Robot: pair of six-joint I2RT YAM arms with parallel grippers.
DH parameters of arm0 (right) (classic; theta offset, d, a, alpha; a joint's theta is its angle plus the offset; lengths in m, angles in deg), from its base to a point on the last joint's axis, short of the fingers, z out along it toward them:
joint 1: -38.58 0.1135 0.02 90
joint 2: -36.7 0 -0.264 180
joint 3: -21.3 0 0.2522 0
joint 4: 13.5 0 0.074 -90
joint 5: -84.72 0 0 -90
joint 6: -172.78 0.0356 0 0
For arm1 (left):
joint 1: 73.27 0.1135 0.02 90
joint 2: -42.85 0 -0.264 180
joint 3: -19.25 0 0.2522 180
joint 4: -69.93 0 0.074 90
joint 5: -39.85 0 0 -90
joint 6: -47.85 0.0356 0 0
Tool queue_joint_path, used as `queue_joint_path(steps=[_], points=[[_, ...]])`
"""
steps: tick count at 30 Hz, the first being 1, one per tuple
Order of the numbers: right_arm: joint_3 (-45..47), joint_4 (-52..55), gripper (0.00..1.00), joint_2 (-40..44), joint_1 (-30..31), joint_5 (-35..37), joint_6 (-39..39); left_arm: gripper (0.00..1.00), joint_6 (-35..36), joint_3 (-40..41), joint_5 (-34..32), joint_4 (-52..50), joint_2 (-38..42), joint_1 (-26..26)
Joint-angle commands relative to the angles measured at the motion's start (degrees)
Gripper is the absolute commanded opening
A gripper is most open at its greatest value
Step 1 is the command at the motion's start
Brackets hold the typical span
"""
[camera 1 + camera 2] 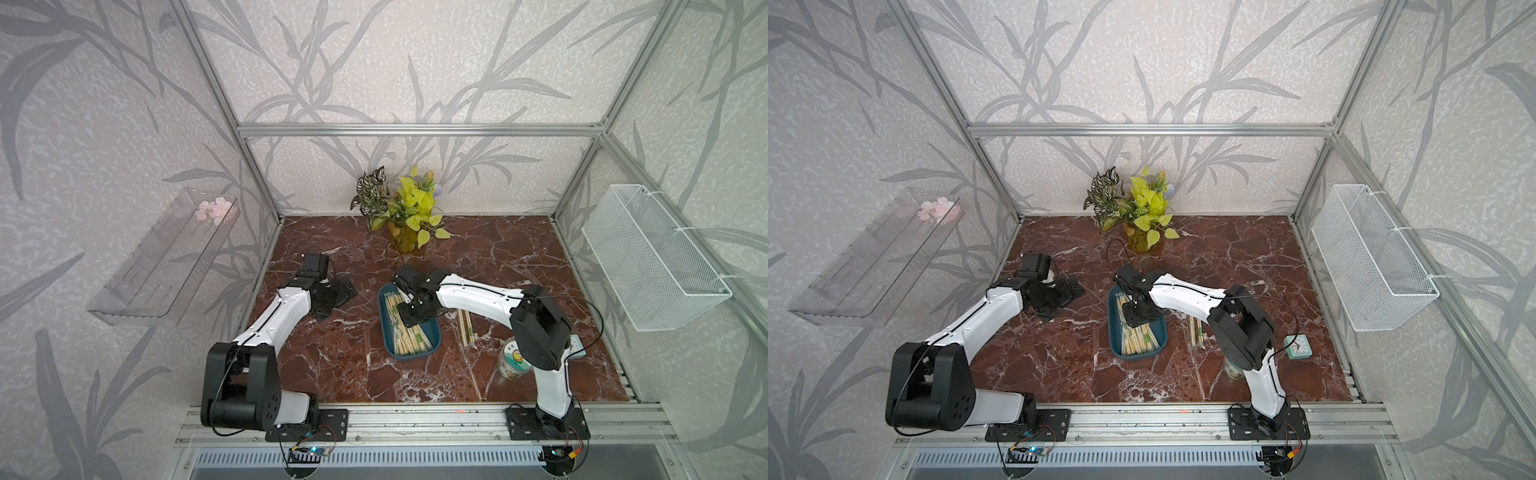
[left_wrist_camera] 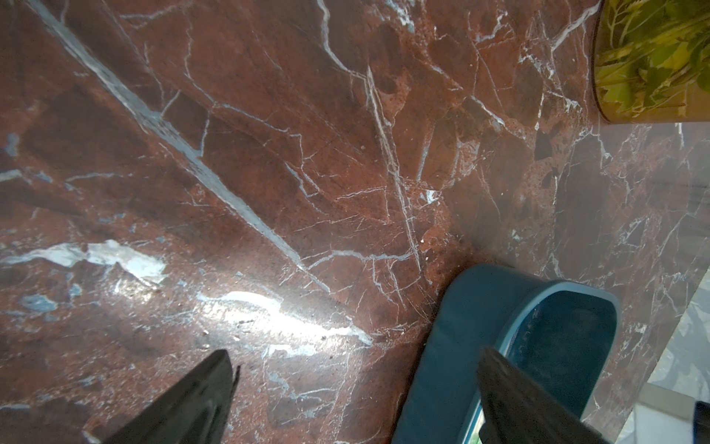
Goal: Take the paired disposable chopsticks out of the storage box
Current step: Pick up the paired disposable chopsticks from the storage box.
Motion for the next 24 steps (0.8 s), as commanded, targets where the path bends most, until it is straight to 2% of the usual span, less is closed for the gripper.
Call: queue_joint_path(steps=[1, 15, 24], points=[[-1.52, 2.23, 0.33, -0.90, 0.19, 2.83, 0.21, 0.99, 0.83, 0.43, 0.43, -0.32, 0.51, 0.36], [-3.62, 3.77, 0.25, -3.81, -1.02, 2.54, -1.66, 0.99, 0.46, 0.61, 0.84, 0.16, 0.14, 0.42], [-5.09, 4.79, 0.24, -6.04, -1.10, 2.36, -2.39, 0.99, 0.18, 0.74, 0.79, 0.30, 0.22, 0.48]])
